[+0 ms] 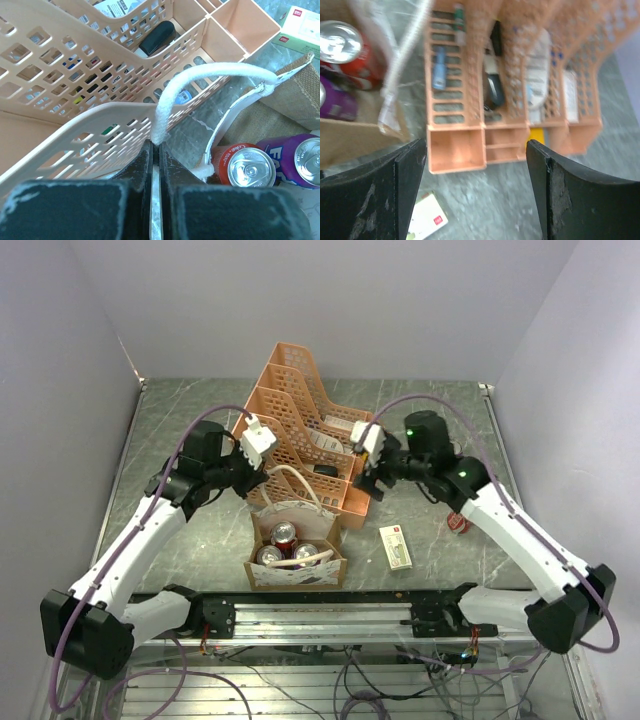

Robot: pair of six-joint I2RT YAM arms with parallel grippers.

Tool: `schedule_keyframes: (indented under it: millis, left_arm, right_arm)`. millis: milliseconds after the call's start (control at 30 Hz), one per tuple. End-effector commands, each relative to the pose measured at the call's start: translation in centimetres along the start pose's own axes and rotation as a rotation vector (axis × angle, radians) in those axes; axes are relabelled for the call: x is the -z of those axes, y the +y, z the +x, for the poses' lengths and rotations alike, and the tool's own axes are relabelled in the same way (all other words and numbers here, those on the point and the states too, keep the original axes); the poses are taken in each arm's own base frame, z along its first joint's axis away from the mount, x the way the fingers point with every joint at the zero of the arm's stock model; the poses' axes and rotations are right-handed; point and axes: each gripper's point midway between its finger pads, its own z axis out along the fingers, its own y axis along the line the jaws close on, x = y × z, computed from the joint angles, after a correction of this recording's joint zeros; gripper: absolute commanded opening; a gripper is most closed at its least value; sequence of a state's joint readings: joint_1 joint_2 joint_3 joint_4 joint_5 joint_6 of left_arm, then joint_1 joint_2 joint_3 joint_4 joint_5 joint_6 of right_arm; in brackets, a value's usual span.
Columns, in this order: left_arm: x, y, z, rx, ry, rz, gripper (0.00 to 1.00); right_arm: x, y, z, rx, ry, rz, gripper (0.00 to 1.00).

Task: Place the beverage into the canvas bag

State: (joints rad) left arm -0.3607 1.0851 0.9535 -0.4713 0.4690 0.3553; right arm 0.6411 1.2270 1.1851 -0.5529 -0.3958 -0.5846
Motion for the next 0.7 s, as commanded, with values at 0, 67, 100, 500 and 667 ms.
schedule_keyframes:
  millis: [0,67,100,500,667]
  left_arm:
    - [0.4,-0.2,-1.5,-0.069,-0.03,0.04,0.07]
    - [0.3,-0.4,-1.3,-0.076,-0.012,0.066,0.07]
    - [0.3,-0.5,-1.3,-0.082,-0.009,0.076,0.07]
    - [-0.1,-1.6,-1.1,-0.106,-0.035,0.128,0.07]
    - [0.0,-1.9,-1.2,-0.111,-0.058,0.129,0.07]
  right_arm:
    - [3.5,-4.3,2.5,-0.131,0.021,0.223,0.81]
    - [5.6,-6.9,5.4,-0.21,0.074,0.346,0.81]
    - [6.3,-7.7,6.7,-0.247,0.098,0.387,0.82]
    - [13.3,-15.2,19.7,-0.607,0.329,0.664,0.89]
    - [13.8,-17.0,23.8,-0.677,0.389,0.662,0.92]
